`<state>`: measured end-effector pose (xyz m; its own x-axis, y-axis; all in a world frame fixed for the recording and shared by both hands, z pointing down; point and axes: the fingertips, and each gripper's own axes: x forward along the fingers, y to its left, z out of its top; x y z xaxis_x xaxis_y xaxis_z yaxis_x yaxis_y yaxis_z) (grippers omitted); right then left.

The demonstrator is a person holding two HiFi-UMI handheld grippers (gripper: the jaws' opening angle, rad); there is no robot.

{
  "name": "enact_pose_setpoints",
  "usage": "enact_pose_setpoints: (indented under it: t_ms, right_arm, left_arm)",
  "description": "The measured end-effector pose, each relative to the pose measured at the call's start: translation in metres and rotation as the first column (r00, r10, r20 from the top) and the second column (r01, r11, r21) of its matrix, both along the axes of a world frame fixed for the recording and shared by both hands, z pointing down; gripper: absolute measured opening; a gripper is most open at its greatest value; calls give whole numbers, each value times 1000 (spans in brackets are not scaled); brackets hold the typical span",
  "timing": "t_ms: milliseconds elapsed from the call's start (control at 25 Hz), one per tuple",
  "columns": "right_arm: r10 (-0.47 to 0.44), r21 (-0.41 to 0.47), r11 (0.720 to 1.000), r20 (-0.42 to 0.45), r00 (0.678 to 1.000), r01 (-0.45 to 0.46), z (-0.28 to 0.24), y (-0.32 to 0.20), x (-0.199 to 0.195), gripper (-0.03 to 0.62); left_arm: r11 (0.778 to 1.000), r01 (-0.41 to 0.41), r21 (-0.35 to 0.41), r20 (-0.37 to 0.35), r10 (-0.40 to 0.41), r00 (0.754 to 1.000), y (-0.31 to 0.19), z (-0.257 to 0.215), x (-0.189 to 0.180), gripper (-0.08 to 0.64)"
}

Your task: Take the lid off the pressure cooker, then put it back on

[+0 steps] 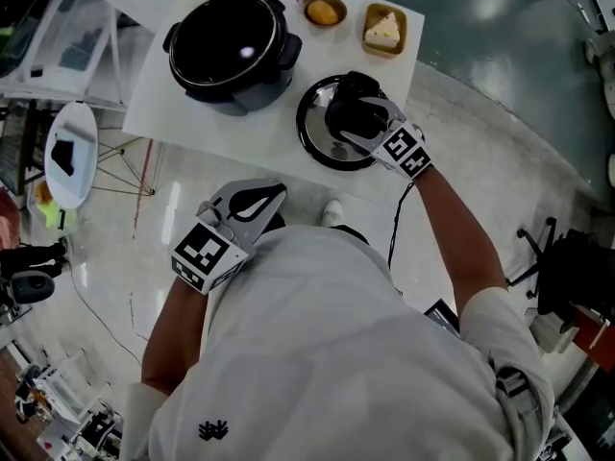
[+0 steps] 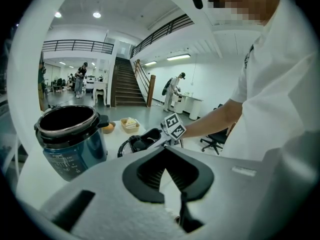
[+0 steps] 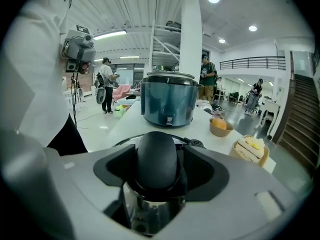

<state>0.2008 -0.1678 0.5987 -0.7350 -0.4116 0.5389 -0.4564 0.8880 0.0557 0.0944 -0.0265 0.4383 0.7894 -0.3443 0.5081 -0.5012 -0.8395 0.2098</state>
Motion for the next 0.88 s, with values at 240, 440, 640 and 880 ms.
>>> enact_pose_setpoints:
  t_ms: [240, 440, 640, 880]
  right_arm:
    - [-41, -19, 999, -13, 999, 40, 14, -2, -13, 312]
    - [-51, -26, 998, -13, 999, 51, 18, -4, -18, 295]
    - [-49, -29, 998, -12, 999, 48, 17, -5, -18, 293]
    - [-43, -37, 998, -22, 999, 42, 19, -5, -18, 291]
  left_arm:
    - [1000, 30, -6, 4, -30, 1000, -2, 2, -7, 8]
    - [999, 52, -7, 3, -52, 999, -6, 2, -13, 8]
    - [998, 58, -14, 7, -58, 998, -8, 5, -17, 8]
    - [998, 62, -2, 6, -62, 998, -11, 3, -21, 8]
